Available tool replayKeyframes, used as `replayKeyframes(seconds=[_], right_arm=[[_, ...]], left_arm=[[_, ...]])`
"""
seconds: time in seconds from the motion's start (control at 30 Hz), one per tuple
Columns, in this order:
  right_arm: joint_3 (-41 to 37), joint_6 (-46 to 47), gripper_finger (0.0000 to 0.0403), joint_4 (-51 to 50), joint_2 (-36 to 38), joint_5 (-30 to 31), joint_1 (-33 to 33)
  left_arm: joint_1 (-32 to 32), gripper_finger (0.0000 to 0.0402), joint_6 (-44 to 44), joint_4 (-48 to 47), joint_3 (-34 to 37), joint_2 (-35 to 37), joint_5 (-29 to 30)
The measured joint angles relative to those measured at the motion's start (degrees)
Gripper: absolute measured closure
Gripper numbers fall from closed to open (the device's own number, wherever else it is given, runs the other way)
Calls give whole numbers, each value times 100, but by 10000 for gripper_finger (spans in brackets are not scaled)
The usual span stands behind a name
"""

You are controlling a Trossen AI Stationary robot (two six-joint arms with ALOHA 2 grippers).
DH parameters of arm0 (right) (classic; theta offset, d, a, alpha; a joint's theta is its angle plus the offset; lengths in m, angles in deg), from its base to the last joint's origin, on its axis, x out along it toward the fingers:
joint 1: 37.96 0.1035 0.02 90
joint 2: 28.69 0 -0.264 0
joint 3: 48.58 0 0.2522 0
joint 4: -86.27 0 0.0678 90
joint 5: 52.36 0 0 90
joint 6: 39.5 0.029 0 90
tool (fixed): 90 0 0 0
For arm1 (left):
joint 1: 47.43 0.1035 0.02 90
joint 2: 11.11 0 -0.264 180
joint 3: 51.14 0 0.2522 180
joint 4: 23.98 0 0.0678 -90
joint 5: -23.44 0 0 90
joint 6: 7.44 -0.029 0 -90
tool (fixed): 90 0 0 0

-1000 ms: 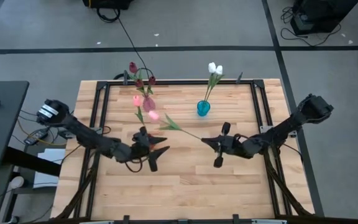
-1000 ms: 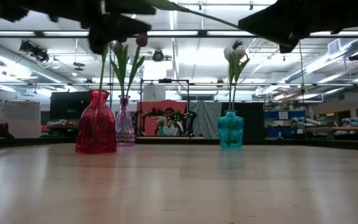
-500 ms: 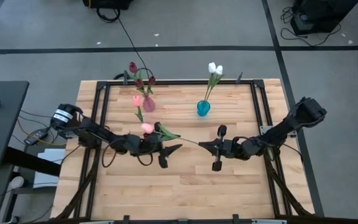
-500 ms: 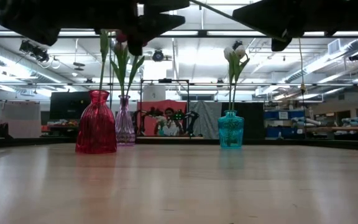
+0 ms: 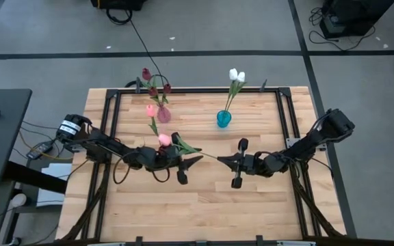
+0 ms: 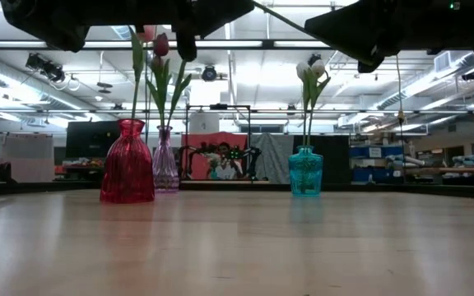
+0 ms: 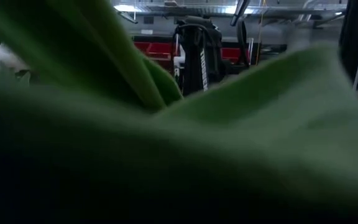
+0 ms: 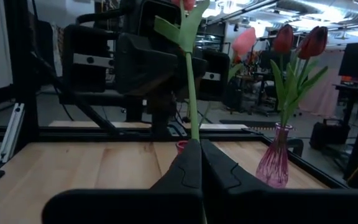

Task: Sort flowers into vase by color
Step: Put the pink tulip into the red vase

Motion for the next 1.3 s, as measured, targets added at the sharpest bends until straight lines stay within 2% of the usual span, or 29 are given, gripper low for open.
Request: replayKeyframes(seconds=[0.27,0.43,0.5,0.57,0.73,0.93,1.07,1.3], right_arm=[[2,-1,378,-25,0,-7,-1],[2,176,347,-164,1,-103,14],[2,188,332,-345,58,-37,50],[2,307,314,-642,245,120,119],[0,908,271,-1859,973,63,287],[0,1698,245,-3331,1532,-120,350],[-2,1896,243,-3774,1541,-111,350],[-2,1995,244,-3928,1541,-103,331]], left_arm=[[0,386,-114,-38,0,30,-59],[-1,390,-244,-78,0,153,-62],[-5,394,-266,-433,35,401,-57],[-58,397,-258,-1072,57,838,-92],[-373,397,64,-3693,3,2304,-177],[-819,396,1320,-6656,-315,3721,-208],[-1071,395,1563,-7662,-391,4233,356],[-1139,395,1900,-9290,-769,4772,572]])
